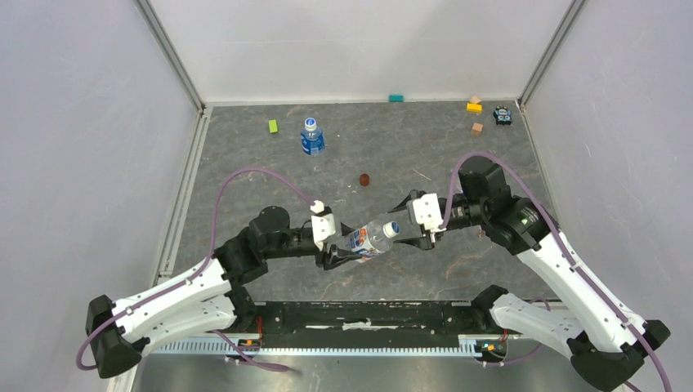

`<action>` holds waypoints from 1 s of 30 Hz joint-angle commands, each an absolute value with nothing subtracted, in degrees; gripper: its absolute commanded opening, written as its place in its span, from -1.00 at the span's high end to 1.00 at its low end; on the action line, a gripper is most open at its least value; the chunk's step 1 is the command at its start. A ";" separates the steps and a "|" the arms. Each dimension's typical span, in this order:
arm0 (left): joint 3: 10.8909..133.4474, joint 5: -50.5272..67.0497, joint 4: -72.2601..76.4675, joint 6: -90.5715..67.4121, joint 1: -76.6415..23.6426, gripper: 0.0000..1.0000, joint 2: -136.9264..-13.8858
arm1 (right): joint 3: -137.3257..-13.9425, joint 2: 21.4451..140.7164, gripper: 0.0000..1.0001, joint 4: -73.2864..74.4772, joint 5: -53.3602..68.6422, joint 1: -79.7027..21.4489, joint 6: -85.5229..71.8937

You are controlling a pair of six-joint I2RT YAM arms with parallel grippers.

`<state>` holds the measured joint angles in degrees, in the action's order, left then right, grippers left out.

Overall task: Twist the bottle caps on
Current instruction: Screw the bottle cap onto the plastic bottle.

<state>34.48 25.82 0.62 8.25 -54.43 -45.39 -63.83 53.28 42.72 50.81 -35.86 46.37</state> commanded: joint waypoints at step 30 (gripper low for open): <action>39.11 29.08 -0.89 13.33 -54.13 0.96 -44.92 | -67.49 57.18 0.96 48.94 55.99 -35.66 49.19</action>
<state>36.05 28.27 -3.46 11.03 -54.33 -45.28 -65.54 56.05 49.06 55.05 -35.83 51.70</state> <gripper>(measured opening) 0.585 0.368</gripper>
